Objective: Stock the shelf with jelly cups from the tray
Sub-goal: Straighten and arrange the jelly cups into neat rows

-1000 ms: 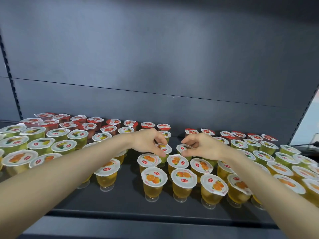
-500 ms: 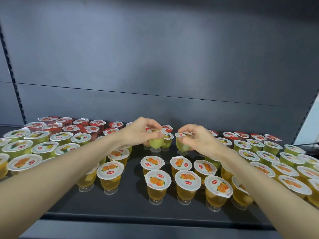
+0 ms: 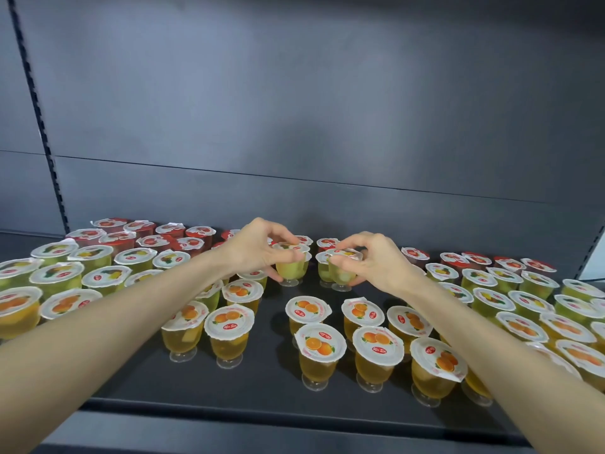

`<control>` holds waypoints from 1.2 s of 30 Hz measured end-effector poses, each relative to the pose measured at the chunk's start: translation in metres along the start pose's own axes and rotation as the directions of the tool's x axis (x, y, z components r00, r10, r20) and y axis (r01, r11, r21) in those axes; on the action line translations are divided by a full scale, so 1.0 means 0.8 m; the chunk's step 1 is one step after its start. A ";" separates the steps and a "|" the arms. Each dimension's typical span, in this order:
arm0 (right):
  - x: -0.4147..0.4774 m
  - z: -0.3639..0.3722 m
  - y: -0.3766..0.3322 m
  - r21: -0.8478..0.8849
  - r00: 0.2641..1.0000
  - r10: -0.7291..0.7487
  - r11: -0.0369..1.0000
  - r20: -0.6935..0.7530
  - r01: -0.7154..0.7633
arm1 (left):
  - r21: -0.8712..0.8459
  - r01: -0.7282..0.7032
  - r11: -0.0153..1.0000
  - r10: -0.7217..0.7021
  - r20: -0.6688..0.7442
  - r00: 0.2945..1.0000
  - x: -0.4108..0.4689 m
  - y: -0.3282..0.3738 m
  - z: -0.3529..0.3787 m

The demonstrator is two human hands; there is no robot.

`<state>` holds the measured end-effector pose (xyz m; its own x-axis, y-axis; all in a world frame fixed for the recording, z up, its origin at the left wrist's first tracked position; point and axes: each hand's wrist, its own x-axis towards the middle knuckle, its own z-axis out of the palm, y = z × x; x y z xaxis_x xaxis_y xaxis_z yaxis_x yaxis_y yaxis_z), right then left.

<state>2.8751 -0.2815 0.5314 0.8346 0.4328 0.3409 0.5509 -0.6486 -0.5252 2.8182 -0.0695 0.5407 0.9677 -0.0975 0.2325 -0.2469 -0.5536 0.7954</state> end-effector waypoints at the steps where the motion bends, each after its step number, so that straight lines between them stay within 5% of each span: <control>1: 0.001 0.002 0.000 -0.006 1.000 -0.006 1.000 0.002 0.006 | 0.001 0.011 1.000 -0.011 0.005 1.000 0.000 -0.001 -0.001; 19: 0.012 0.015 0.013 -0.021 0.988 0.012 1.000 0.155 -0.009 | 0.382 -0.016 0.924 -0.033 0.120 0.992 0.025 -0.015 0.010; 36: 0.014 0.018 0.012 -0.102 0.972 0.012 0.995 0.235 0.012 | 0.440 -0.032 0.897 -0.049 0.173 0.984 0.027 -0.016 0.015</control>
<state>2.8898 -0.2743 0.5191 0.8166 0.5596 0.1418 0.5585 -0.7037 -0.4392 2.8431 -0.0744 0.5288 0.9730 -0.2113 0.0929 -0.2302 -0.8578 0.4595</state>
